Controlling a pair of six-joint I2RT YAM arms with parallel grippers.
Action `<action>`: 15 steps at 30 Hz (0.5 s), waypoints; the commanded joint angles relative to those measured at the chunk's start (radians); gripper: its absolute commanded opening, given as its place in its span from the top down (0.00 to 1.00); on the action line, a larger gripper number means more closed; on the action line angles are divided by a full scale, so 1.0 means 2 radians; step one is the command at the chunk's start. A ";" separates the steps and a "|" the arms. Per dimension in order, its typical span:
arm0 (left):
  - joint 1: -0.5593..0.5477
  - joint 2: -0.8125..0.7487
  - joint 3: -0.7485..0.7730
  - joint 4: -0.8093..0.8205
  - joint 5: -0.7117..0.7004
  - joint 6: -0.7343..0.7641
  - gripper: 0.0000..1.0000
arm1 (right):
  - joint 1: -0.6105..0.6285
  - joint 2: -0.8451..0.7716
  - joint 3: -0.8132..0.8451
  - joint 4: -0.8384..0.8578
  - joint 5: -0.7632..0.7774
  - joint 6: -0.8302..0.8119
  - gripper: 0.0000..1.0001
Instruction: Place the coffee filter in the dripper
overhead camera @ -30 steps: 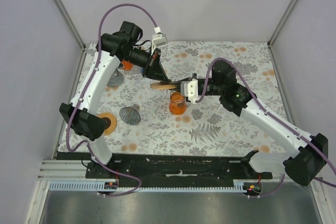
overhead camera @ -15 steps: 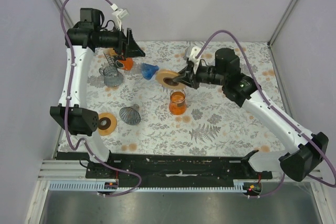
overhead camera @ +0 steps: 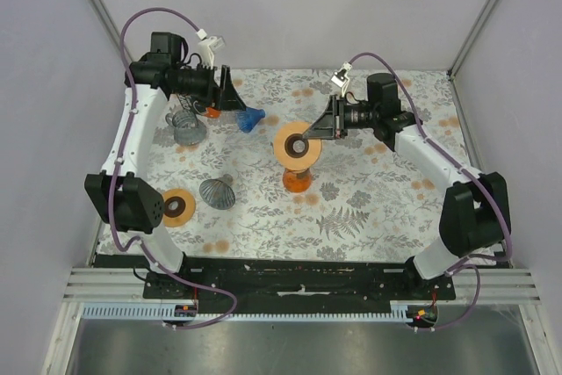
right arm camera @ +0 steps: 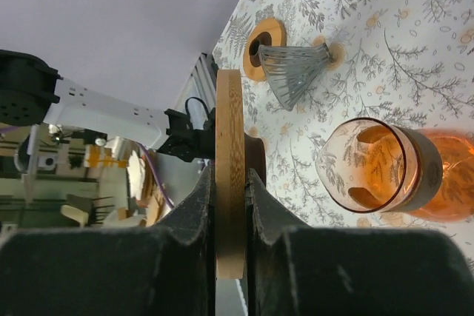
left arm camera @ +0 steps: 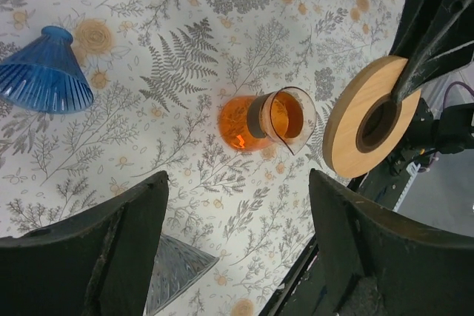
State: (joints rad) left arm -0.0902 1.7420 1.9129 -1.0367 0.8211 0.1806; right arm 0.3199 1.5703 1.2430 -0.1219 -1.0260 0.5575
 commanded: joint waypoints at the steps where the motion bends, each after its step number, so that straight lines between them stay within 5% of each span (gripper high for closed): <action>1: 0.000 -0.023 -0.016 0.021 0.007 -0.014 0.19 | -0.020 0.015 -0.007 0.073 -0.054 0.074 1.00; 15: 0.000 -0.028 -0.023 0.021 0.007 -0.014 0.20 | -0.040 0.110 -0.013 0.099 -0.058 0.084 1.00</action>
State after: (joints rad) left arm -0.0902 1.7355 1.8694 -1.0210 0.8207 0.1776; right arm 0.2440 1.7645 1.2011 0.0132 -1.0958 0.6937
